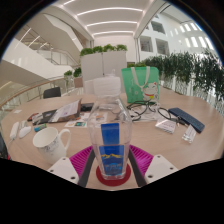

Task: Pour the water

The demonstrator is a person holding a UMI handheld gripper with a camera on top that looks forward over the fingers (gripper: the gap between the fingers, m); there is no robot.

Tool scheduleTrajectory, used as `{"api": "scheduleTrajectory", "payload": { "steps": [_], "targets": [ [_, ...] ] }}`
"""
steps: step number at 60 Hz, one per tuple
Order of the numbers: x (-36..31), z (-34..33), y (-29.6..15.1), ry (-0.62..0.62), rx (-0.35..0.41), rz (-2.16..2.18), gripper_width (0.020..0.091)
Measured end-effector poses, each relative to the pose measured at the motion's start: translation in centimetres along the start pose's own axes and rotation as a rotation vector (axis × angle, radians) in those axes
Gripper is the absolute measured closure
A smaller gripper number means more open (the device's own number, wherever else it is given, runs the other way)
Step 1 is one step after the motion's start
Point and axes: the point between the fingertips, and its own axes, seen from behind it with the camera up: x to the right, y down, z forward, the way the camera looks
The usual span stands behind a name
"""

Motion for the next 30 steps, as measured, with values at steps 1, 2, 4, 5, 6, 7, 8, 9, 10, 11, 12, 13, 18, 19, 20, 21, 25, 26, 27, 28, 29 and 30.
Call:
{"api": "scheduleTrajectory", "payload": {
  "steps": [1, 2, 4, 5, 6, 7, 8, 9, 10, 11, 12, 13, 18, 19, 20, 21, 25, 26, 27, 28, 29, 30],
  "targets": [
    [-0.1, -0.4, 0.2, -0.003, -0.016, 0.008, 0.0362],
    [-0.1, -0.4, 0.5, -0.011, -0.018, 0.015, 0.0305],
    [-0.3, -1.7, 0.4, -0.02, -0.019, 0.033, 0.0249],
    [-0.3, -2.3, 0.3, -0.022, -0.016, 0.041, 0.0253],
    [-0.5, -3.1, 0.2, -0.026, -0.017, 0.047, 0.0262],
    [-0.5, -3.9, 0.3, -0.027, -0.02, 0.052, 0.0269],
    [-0.6, -4.7, 0.4, -0.026, -0.026, 0.056, 0.0269],
    [-0.6, -5.5, 0.5, -0.023, -0.032, 0.058, 0.0268],
    [-0.7, -6.2, 0.3, -0.019, -0.038, 0.06, 0.0268],
    [-0.8, -7.1, 0.7, -0.015, -0.039, 0.06, 0.0268],
    [-0.8, -8.0, 0.8, -0.012, -0.041, 0.062, 0.0271],
    [-0.9, -9.0, 0.9, -0.01, -0.043, 0.063, 0.0272],
    [-2.0, -14.0, 0.9, -0.005, -0.052, 0.065, 0.027],
    [-2.1, -15.0, 0.5, -0.005, -0.054, 0.064, 0.0269],
    [-2.6, -16.0, 0.6, -0.002, -0.054, 0.06, 0.0268],
    [-2.9, -17.1, 0.5, -0.001, -0.052, 0.056, 0.0269],
    [-3.5, -21.0, 0.4, 0.021, -0.056, 0.036, 0.0271],
    [-3.7, -21.8, 0.5, 0.028, -0.057, 0.032, 0.0269],
    [-3.8, -22.8, 0.5, 0.037, -0.059, 0.027, 0.0267],
    [-3.9, -23.7, 0.4, 0.046, -0.059, 0.023, 0.027],
    [-4.1, -24.5, 0.3, 0.053, -0.058, 0.019, 0.027],
    [-4.4, -25.4, 0.2, 0.058, -0.055, 0.015, 0.0269]
  ]
}}
